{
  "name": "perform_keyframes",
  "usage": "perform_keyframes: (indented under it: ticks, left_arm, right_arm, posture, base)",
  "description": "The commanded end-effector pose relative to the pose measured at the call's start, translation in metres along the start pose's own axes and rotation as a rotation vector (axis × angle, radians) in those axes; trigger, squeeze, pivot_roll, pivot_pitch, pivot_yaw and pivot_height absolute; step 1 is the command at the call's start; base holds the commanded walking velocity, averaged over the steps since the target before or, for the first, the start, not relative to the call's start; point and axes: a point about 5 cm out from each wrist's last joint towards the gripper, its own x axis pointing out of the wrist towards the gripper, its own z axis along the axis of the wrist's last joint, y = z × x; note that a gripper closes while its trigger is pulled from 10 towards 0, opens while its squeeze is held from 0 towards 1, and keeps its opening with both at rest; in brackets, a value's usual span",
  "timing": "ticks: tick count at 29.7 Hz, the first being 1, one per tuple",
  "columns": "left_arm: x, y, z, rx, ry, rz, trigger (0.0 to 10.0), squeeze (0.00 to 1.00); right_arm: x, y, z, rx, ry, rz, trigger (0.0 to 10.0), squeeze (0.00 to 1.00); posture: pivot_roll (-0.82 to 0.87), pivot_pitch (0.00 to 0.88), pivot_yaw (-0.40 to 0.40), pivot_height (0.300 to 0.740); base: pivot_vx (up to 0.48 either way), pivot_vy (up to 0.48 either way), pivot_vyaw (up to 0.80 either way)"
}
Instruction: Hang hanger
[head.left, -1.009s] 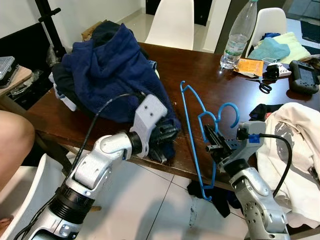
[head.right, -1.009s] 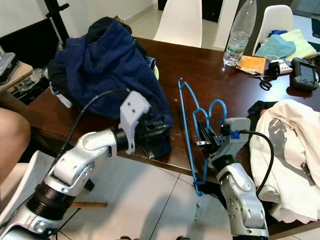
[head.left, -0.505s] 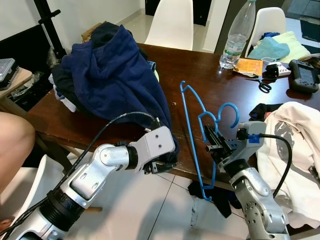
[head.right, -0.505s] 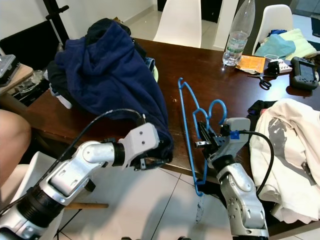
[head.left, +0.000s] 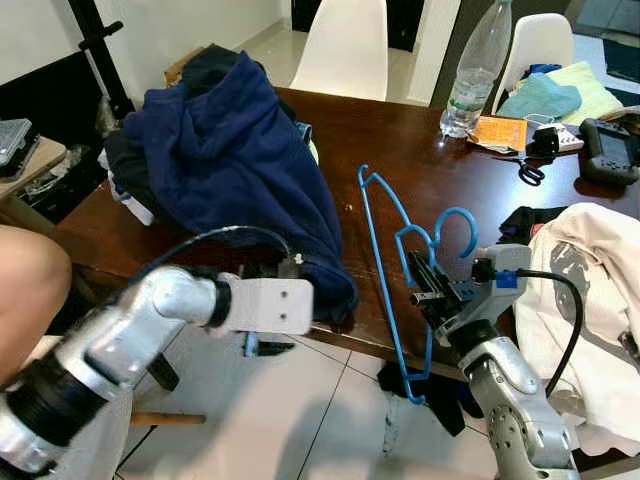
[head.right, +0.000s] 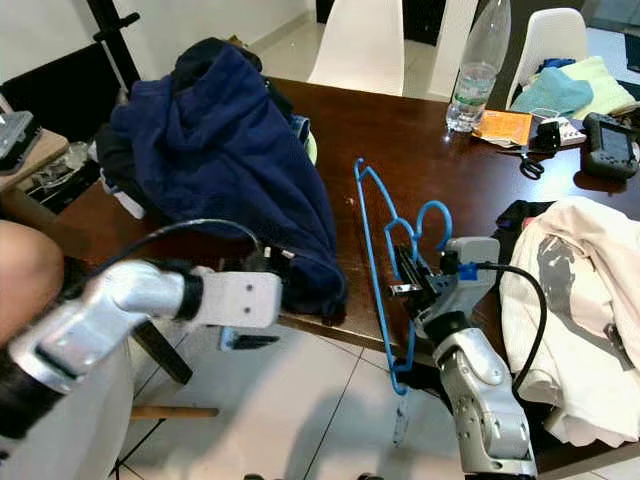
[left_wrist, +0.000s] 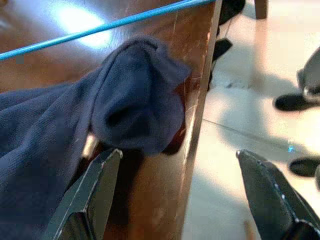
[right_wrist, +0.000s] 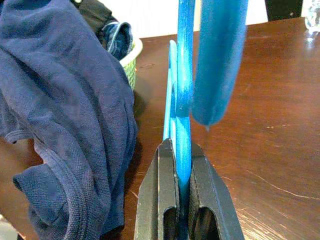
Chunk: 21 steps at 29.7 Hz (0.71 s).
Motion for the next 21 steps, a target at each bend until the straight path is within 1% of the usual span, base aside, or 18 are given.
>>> perform_keyframes:
  ticks: [1,3,4,5,6,7,8,9,10,11,13,14,15,17,18,19,20,21]
  left_arm:
    - [-0.011,0.014,-0.006,0.090,0.059,0.033,10.0,0.00]
    - [-0.011,0.014,-0.006,0.090,0.059,0.033,10.0,0.00]
    - [-0.011,0.023,-0.009,0.126,0.078,0.086,10.0,0.00]
    - [-0.011,0.023,-0.009,0.126,0.078,0.086,10.0,0.00]
    - [-0.008,0.034,-0.012,0.173,0.096,0.169,10.0,0.00]
    - [-0.008,0.034,-0.012,0.173,0.096,0.169,10.0,0.00]
    - [-0.002,0.047,-0.012,0.212,0.073,0.285,10.0,0.00]
    - [-0.002,0.047,-0.012,0.212,0.073,0.285,10.0,0.00]
    - [0.002,0.056,-0.011,0.236,0.051,0.360,10.0,0.00]
    - [0.002,0.056,-0.011,0.236,0.051,0.360,10.0,0.00]
    - [0.006,0.059,-0.010,0.244,0.022,0.404,10.0,0.00]
    - [0.012,0.060,-0.005,0.226,-0.043,0.423,10.0,0.00]
    - [0.012,0.060,-0.005,0.226,-0.043,0.423,10.0,0.00]
    - [0.026,0.058,0.013,0.181,-0.196,0.410,10.0,0.00]
    - [0.026,0.058,0.013,0.181,-0.196,0.410,10.0,0.00]
    - [0.031,0.059,0.022,0.164,-0.262,0.393,10.0,0.00]
    - [0.031,0.059,0.022,0.164,-0.262,0.393,10.0,0.00]
    - [0.036,0.057,0.031,0.167,-0.313,0.348,10.0,0.00]
  right_arm:
    - [-0.002,0.001,-0.008,0.008,0.027,-0.006,10.0,0.00]
    - [-0.002,0.001,-0.008,0.008,0.027,-0.006,10.0,0.00]
    - [-0.002,0.001,-0.009,0.009,0.028,-0.006,10.0,0.00]
    - [-0.002,0.001,-0.009,0.009,0.028,-0.006,10.0,0.00]
    - [-0.002,0.001,-0.009,0.009,0.027,-0.007,10.0,0.00]
    - [-0.002,0.001,-0.009,0.009,0.027,-0.007,10.0,0.00]
    - [-0.002,0.001,-0.009,0.009,0.026,-0.009,10.0,0.00]
    - [-0.002,0.001,-0.009,0.009,0.026,-0.009,10.0,0.00]
    - [-0.002,0.000,-0.009,0.009,0.025,-0.011,10.0,0.00]
    - [-0.002,0.000,-0.009,0.009,0.025,-0.011,10.0,0.00]
    - [-0.002,0.000,-0.009,0.010,0.024,-0.012,10.0,0.00]
    - [-0.002,0.000,-0.009,0.010,0.024,-0.013,10.0,0.00]
    - [-0.002,0.000,-0.009,0.010,0.024,-0.013,10.0,0.00]
    - [-0.003,0.000,-0.008,0.008,0.023,-0.014,10.0,0.00]
    - [-0.003,0.000,-0.008,0.008,0.023,-0.014,10.0,0.00]
    - [-0.003,-0.001,-0.008,0.006,0.022,-0.017,10.0,0.00]
    - [-0.003,-0.001,-0.008,0.006,0.022,-0.017,10.0,0.00]
    - [-0.003,-0.002,-0.007,0.003,0.021,-0.020,10.0,0.00]
  posture:
    - [0.06,0.163,0.020,0.740]
    - [0.06,0.163,0.020,0.740]
    - [0.06,0.161,0.021,0.740]
    - [0.06,0.161,0.021,0.740]
    - [0.06,0.160,0.022,0.740]
    - [0.06,0.160,0.022,0.740]
    - [0.06,0.160,0.024,0.740]
    - [0.06,0.160,0.024,0.740]
    - [0.06,0.160,0.024,0.740]
    - [0.06,0.160,0.024,0.740]
    - [0.06,0.161,0.025,0.740]
    - [0.06,0.161,0.024,0.740]
    - [0.06,0.161,0.024,0.740]
    - [0.04,0.162,0.024,0.740]
    - [0.04,0.162,0.024,0.740]
    - [0.04,0.161,0.026,0.740]
    - [0.04,0.161,0.026,0.740]
    - [0.03,0.161,0.029,0.740]
  base:
    - [0.000,0.000,0.00]
    - [0.000,0.000,0.00]
    - [0.000,0.000,0.00]
    - [0.000,0.000,0.00]
    - [0.000,0.000,0.00]
    - [0.000,0.000,0.00]
    - [0.000,0.000,0.00]
    - [0.000,0.000,0.00]
    - [0.000,0.000,0.00]
    - [0.000,0.000,0.00]
    - [0.000,0.000,0.00]
    - [0.000,0.000,0.00]
    - [0.000,0.000,0.00]
    - [0.000,0.000,0.00]
    - [0.000,0.000,0.00]
    - [0.000,0.000,0.00]
    - [0.000,0.000,0.00]
    - [0.000,0.000,0.00]
